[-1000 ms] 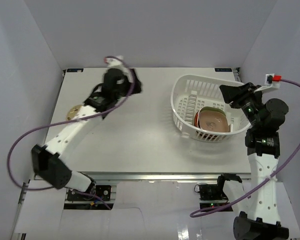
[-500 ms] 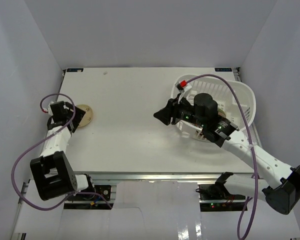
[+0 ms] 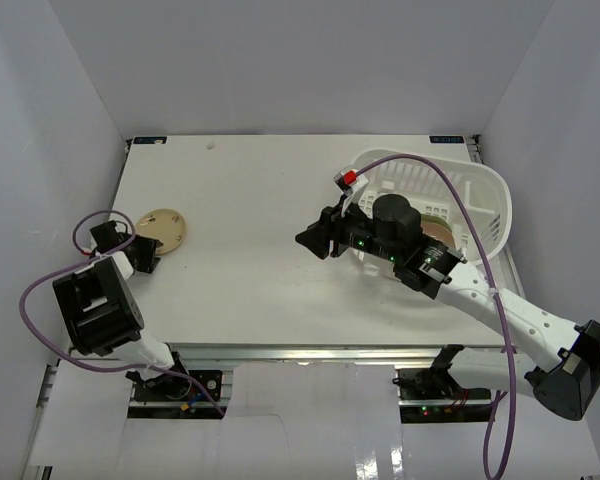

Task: Place the plates into the plastic bin on the countertop

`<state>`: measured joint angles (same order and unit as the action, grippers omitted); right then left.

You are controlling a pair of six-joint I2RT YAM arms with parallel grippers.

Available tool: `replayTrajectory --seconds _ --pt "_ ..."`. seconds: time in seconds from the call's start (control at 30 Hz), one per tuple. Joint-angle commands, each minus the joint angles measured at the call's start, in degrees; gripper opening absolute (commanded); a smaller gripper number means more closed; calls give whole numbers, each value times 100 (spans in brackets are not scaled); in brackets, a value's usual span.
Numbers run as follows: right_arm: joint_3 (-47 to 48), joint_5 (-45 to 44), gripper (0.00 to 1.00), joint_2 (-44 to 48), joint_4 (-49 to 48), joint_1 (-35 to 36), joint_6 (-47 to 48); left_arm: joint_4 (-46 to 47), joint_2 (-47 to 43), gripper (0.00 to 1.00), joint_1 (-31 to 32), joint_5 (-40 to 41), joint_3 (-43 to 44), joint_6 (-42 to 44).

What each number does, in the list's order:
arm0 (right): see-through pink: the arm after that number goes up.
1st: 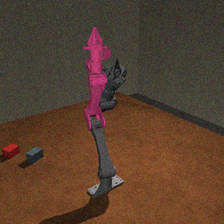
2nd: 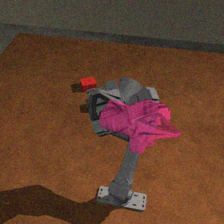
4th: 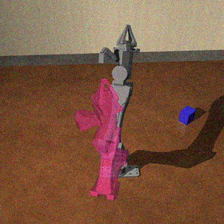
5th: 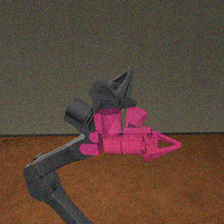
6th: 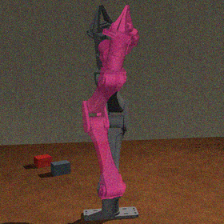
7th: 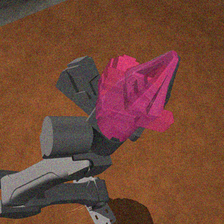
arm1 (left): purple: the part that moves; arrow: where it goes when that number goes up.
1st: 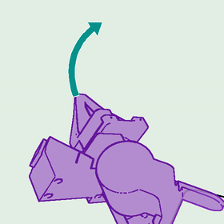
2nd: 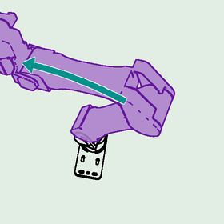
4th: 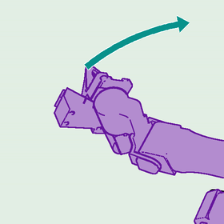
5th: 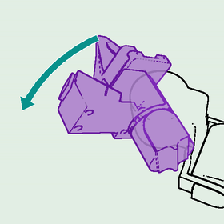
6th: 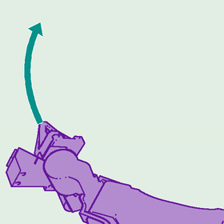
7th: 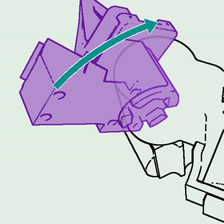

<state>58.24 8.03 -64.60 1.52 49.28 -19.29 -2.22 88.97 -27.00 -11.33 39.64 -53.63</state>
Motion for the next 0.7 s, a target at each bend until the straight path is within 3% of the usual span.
replayTrajectory --seconds 0.0,0.03,0.17,0.33,0.47,0.57,0.6,0.67 --pt "-67 -144 51 35 -266 56 101 178 339 51 -7 52 219 -25" --pt "-84 -161 51 44 -275 64 92 178 454 36 -15 139 350 53" --pt "-102 -284 51 52 -178 65 136 134 780 0 -15 114 466 116" --pt "-120 -320 58 -96 -257 65 136 221 333 0 -7 -246 431 19" --pt "108 -363 79 -395 -179 73 144 670 -607 0 317 -817 351 -122" --pt "407 -766 83 -396 120 82 241 722 -1310 0 1186 -792 658 -17" --pt "425 -881 84 -317 112 73 250 749 -1434 0 1824 -731 781 27" --pt "530 -1171 84 25 94 73 320 749 -1540 0 2486 -660 1097 71"
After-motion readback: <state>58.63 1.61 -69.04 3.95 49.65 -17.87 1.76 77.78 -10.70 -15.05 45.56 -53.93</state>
